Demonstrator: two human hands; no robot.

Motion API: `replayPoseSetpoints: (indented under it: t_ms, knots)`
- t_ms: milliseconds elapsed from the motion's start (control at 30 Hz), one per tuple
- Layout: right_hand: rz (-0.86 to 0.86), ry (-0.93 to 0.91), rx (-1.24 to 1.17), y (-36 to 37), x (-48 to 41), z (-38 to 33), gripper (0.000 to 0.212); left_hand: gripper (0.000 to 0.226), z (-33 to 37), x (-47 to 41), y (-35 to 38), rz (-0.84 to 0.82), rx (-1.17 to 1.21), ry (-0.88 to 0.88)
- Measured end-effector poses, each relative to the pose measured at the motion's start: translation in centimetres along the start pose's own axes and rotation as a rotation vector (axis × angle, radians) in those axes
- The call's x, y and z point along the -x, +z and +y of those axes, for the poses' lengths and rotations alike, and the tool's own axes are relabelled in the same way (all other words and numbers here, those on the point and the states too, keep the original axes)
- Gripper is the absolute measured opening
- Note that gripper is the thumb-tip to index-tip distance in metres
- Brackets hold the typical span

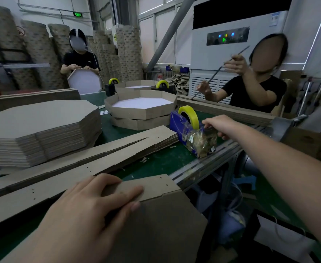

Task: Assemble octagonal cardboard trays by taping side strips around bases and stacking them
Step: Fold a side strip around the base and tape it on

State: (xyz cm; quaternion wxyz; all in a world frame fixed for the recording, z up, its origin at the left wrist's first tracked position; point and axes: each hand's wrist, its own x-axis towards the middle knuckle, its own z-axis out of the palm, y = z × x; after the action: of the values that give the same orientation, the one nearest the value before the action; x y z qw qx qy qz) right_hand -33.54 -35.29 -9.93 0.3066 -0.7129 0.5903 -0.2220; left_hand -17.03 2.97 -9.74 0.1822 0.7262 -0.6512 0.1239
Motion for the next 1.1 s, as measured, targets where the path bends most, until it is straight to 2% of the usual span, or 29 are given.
replayPoseSetpoints:
  t_ms: [133, 367, 500, 600, 733, 833, 933, 1000, 1033, 1067, 1100]
  knots:
    - [-0.088, 0.083, -0.051, -0.4, -0.1, -0.6, 0.029, 0.045, -0.3, -0.1, 0.0, 0.002, 0.002, 0.004]
    - [-0.185, 0.214, -0.371, -1.3, -0.3, -1.0, 0.005, 0.044, -0.2, -0.5, 0.1, 0.019, 0.000, 0.041]
    - [-0.199, 0.222, -0.505, -1.8, 0.1, -1.7, 0.014, 0.041, -0.3, -0.7, 0.4, 0.020, 0.008, 0.056]
    - [-0.133, 0.159, -0.607, -1.4, 1.0, -1.2, 0.015, 0.036, -0.8, -0.6, 0.6, 0.012, 0.054, 0.063]
    - [-0.081, -0.041, -0.913, -0.6, 2.7, 2.0, 0.013, 0.034, -1.6, -0.6, 1.0, 0.010, 0.071, 0.073]
    - [-0.062, -0.171, -1.110, 0.7, 4.0, 4.6, 0.031, 0.035, -1.8, -0.6, 1.2, 0.008, 0.078, 0.088]
    - [-0.008, -0.239, -1.206, 2.1, 4.6, 5.4, 0.039, 0.035, -1.9, -0.7, 1.4, 0.005, 0.084, 0.089]
    - [-0.007, -0.237, -1.193, 2.5, 4.7, 5.6, 0.038, 0.034, -2.0, -0.8, 1.6, 0.005, 0.085, 0.085]
    - [0.015, -0.238, -1.095, 2.5, 4.7, 5.7, 0.036, 0.034, -2.1, -0.8, 1.7, 0.003, 0.081, 0.081]
    - [0.066, -0.232, -0.888, 2.3, 4.7, 6.1, 0.031, 0.034, -2.1, -0.9, 1.8, 0.000, 0.077, 0.077]
    - [0.134, -0.214, -0.582, 1.8, 4.7, 6.7, 0.025, 0.034, -2.2, -0.9, 1.9, 0.000, 0.076, 0.073]
